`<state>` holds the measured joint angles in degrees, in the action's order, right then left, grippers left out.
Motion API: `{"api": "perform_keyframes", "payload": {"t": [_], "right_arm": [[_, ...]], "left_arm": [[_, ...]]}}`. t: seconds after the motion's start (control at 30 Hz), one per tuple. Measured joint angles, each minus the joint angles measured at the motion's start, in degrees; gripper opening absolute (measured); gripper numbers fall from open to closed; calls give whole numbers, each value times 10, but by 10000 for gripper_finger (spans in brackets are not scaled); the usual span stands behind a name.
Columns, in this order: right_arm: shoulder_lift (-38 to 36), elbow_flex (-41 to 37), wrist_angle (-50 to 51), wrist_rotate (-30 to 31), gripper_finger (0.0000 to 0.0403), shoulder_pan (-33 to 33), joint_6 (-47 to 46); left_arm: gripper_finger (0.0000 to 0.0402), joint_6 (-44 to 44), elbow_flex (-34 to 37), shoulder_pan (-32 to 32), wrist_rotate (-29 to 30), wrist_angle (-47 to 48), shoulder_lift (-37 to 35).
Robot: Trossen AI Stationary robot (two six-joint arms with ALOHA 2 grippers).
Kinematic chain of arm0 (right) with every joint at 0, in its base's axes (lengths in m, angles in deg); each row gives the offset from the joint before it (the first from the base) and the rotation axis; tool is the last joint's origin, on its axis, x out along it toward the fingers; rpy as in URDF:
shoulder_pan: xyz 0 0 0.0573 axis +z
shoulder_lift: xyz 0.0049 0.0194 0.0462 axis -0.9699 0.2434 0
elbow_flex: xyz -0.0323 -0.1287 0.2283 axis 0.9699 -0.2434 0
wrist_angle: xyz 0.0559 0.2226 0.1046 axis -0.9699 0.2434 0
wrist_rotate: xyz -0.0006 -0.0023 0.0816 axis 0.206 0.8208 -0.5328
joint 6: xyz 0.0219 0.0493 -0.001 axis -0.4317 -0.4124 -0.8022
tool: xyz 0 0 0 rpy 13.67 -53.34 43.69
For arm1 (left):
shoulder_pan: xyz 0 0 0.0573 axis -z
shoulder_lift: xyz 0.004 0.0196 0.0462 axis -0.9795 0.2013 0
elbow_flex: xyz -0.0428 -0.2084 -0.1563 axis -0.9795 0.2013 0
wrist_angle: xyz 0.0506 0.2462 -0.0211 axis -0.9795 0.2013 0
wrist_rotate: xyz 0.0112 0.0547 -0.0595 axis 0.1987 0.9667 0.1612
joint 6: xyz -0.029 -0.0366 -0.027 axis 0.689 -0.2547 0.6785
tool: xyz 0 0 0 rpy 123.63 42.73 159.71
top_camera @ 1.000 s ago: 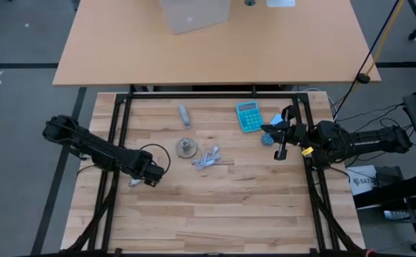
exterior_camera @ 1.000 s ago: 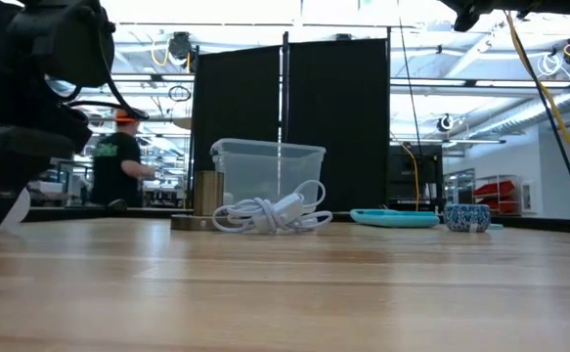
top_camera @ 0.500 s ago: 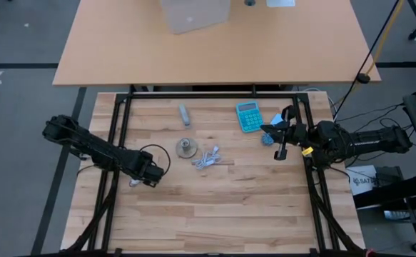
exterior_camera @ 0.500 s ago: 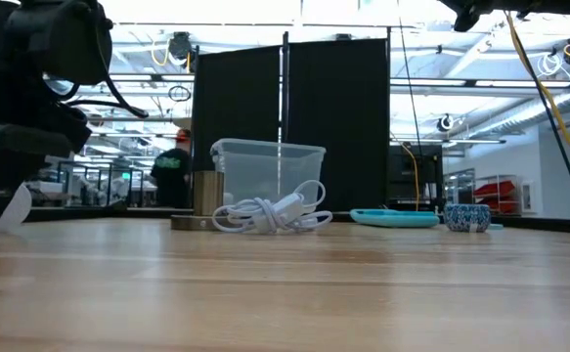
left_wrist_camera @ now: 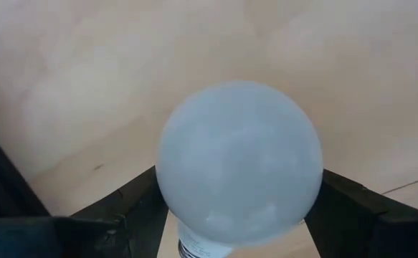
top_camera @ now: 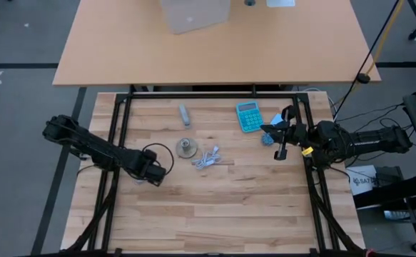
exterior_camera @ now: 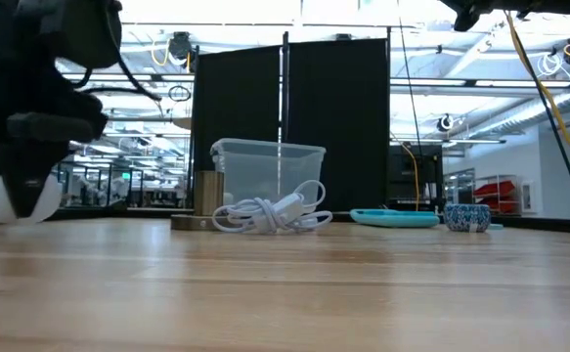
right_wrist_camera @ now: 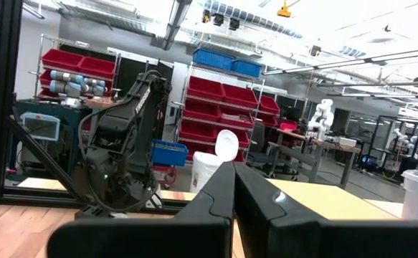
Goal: Screw lightbulb
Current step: Insert the white lightbulb into the desk lamp
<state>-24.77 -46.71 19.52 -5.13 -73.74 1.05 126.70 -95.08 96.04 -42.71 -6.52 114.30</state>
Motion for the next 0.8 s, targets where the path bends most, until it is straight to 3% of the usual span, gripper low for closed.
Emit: {"api": "perform_keyframes", "payload": {"t": [0.47, 0.8], "right_arm": [[0, 0, 0, 0, 0, 0, -3], [0, 0, 1, 0, 0, 0, -15]], "left_arm": [[273, -54, -83, -2, 175, 3, 0], [273, -113, -155, -7, 384, -1, 0]]}}
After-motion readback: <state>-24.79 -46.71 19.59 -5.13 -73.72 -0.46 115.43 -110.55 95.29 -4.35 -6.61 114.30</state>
